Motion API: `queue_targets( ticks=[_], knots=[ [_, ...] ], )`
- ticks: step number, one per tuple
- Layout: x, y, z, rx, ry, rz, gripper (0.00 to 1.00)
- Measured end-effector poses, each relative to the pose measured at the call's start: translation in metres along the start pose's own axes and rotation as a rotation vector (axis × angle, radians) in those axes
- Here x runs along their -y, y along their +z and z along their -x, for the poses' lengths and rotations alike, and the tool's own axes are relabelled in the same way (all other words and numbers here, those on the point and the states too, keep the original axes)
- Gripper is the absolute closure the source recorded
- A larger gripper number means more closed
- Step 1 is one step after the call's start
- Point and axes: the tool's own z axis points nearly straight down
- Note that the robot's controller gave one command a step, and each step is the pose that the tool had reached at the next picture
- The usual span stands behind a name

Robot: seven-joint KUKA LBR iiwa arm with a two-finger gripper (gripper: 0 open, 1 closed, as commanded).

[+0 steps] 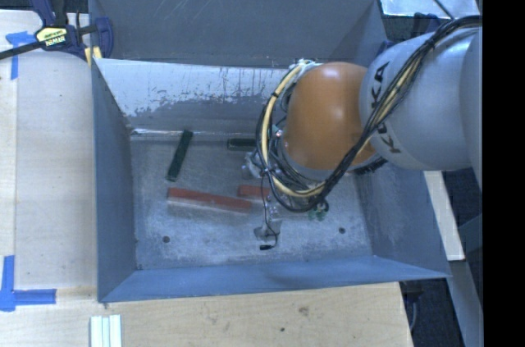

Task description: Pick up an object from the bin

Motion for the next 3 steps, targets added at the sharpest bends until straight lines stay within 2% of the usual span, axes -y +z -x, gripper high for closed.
queue_targets(
  ticks=[1,2,3],
  knots=[
    [-0.024,0.056,0.020,-0.002,0.143,0.000,1.00],
    [-0.024,0.056,0.020,-0.003,0.143,0.000,1.00],
    [-0.041,-0.110,0.071,0.001,0.119,0.001,1.00]
  ],
)
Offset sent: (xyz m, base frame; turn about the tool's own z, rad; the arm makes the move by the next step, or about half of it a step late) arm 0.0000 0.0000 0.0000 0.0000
